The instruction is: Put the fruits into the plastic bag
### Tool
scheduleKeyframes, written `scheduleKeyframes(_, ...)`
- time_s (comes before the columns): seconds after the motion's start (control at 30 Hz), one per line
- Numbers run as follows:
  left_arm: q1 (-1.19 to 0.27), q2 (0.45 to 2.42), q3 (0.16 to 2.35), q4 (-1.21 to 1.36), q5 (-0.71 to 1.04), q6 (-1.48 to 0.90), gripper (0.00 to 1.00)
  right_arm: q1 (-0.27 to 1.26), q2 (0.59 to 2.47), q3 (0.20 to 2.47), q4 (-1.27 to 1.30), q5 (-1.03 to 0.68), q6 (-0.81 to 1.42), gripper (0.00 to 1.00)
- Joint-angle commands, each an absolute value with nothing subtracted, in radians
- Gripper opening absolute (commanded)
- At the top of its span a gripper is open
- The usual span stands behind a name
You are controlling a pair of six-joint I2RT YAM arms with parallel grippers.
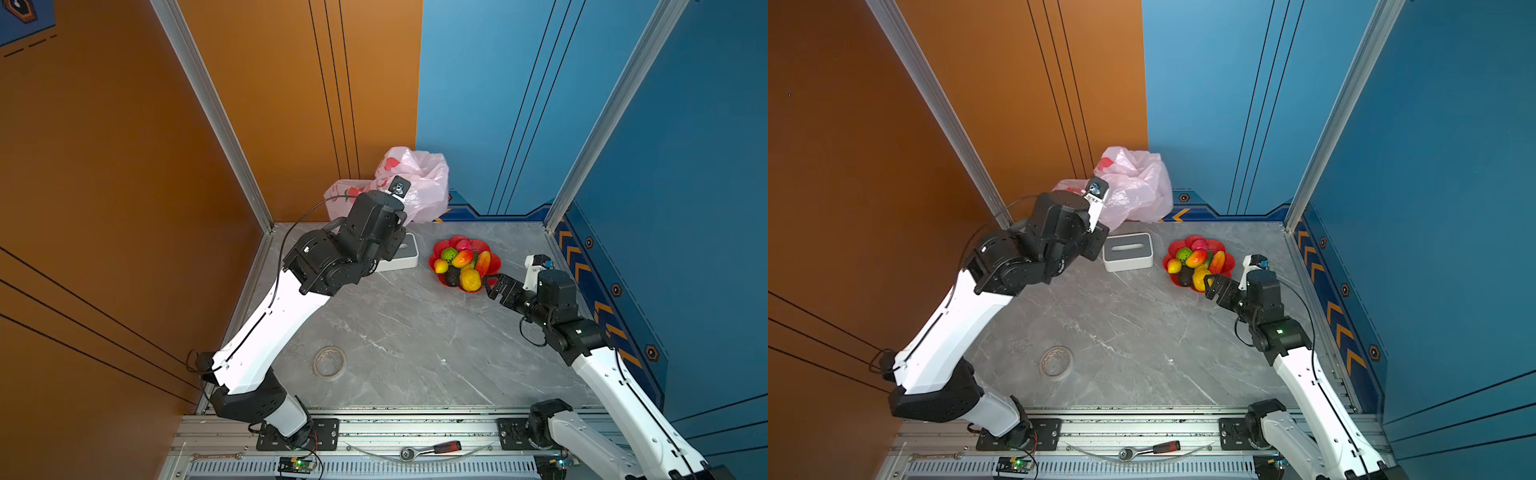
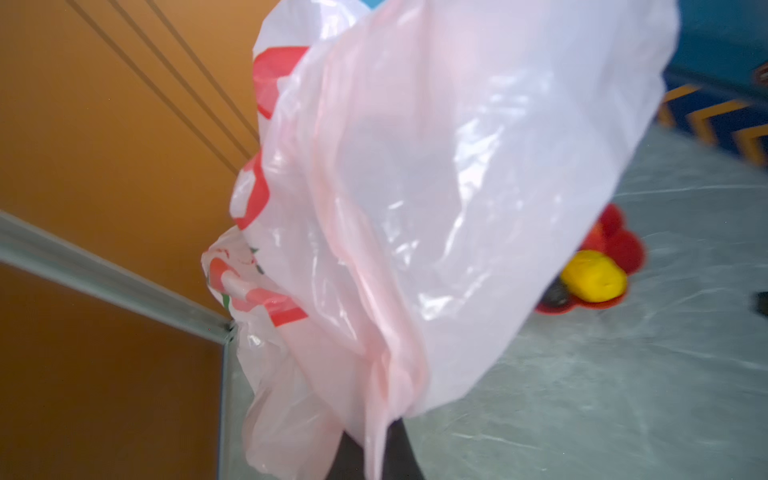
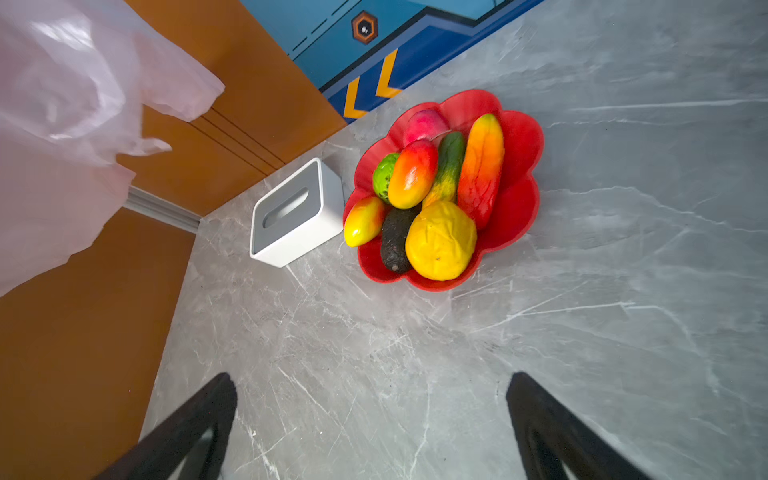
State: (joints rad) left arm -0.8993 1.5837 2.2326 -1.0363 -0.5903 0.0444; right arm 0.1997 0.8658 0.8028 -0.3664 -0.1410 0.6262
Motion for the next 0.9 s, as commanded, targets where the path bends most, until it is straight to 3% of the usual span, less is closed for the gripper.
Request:
scheduleKeyframes(0.0,-0.962,1.605,2.338,-1.058,-0.444,0.000,0.00,0.161,0.801,0.792,-0.422,-0.067,0.623,1.00)
scheduleKeyframes(0.2,-0.969,1.541,2.319,-0.999,-0.180,-0.146,0.00,0.052,0.700,0.792,-0.468,-0.027,0.630,1.00)
scheduleKeyframes(0.3,-0.893,1.423,2.100,-0.852,-0.027,-0.248,0.00,0.014,0.654,0.783,-0.484,0.009,0.643,1.00)
scheduleKeyframes(0.6,-0.359,1.107,1.193,-0.307,0.557,-0.800,0.00,0.002,0.635,0.782,-0.520,0.062,0.685,1.00)
scheduleKeyframes(0.87,-0.125,1.077,0.743,-0.317,0.654,-0.835,0.00,0.001,0.673,0.761,-0.466,0.000,0.706,1.00)
